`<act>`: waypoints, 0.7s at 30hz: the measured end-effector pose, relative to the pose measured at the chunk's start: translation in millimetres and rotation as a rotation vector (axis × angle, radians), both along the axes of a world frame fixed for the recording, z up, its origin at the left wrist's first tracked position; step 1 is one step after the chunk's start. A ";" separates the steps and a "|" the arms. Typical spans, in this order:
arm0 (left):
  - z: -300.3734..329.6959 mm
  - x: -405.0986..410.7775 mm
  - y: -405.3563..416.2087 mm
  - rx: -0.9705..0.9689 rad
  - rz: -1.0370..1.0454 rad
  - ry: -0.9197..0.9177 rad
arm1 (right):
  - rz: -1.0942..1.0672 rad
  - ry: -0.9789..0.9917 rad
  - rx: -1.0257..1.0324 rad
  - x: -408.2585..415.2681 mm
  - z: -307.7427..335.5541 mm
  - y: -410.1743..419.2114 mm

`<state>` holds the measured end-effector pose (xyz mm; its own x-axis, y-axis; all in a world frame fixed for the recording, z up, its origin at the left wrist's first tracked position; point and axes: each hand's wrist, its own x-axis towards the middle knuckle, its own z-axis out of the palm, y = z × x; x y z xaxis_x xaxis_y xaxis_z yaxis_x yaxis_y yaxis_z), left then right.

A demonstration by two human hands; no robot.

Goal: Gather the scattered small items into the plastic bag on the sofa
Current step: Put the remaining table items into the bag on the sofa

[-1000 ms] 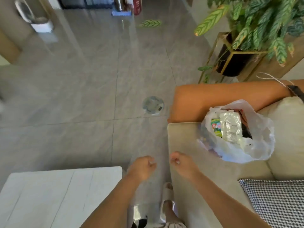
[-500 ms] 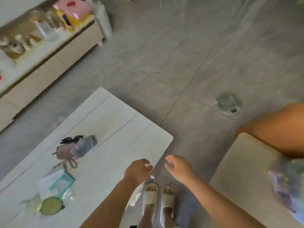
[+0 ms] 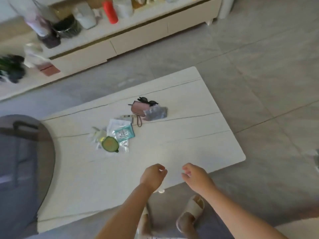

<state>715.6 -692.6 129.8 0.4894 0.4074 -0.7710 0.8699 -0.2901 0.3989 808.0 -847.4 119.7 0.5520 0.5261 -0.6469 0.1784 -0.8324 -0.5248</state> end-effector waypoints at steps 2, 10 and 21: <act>-6.8 -17.3 19.6 -0.013 0.059 0.000 | 0.036 0.002 -0.014 -12.9 -3.3 27.8; -42.7 -96.3 122.4 -0.041 0.107 0.016 | 0.112 -0.029 -0.082 -68.2 -32.6 142.5; -103.4 -177.8 288.2 0.133 0.023 0.080 | 0.451 -0.228 -0.123 -110.7 -89.9 296.6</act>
